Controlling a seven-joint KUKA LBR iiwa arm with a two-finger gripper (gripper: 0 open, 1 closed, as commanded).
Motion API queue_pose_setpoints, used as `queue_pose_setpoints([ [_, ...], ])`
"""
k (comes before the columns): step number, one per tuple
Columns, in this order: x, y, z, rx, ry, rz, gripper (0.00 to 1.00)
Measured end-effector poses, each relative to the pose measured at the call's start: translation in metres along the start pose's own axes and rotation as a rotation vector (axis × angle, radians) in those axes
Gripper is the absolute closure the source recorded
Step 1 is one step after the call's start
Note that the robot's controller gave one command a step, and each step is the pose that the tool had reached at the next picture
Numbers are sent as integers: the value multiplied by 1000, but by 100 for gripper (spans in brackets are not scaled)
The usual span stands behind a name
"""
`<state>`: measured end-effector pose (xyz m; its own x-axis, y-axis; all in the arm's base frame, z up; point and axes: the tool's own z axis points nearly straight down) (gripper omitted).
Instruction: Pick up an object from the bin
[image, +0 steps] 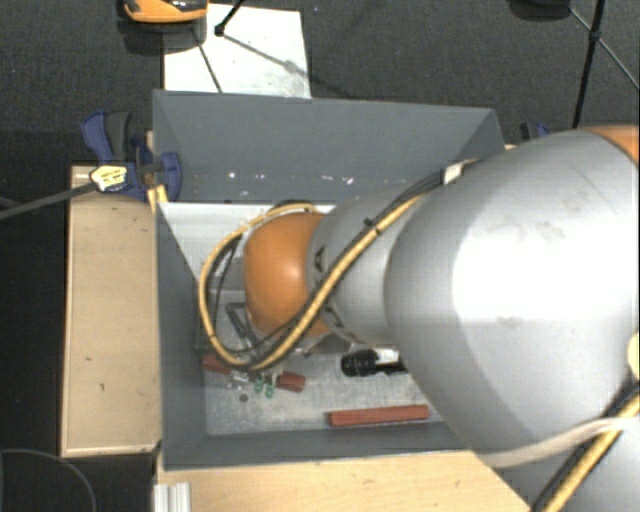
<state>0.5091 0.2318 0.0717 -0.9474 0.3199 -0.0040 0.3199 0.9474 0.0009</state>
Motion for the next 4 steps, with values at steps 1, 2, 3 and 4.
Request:
queue_pose_setpoints([
  [1, 0, 0, 1, 1, 1, 1, 100],
  [2, 1, -1, -2, 2, 4, 1, 100],
  [3, 1, -1, -13, 1, 4, 1, 100],
  [4, 0, 0, -19, -2, 2, 2, 100],
])
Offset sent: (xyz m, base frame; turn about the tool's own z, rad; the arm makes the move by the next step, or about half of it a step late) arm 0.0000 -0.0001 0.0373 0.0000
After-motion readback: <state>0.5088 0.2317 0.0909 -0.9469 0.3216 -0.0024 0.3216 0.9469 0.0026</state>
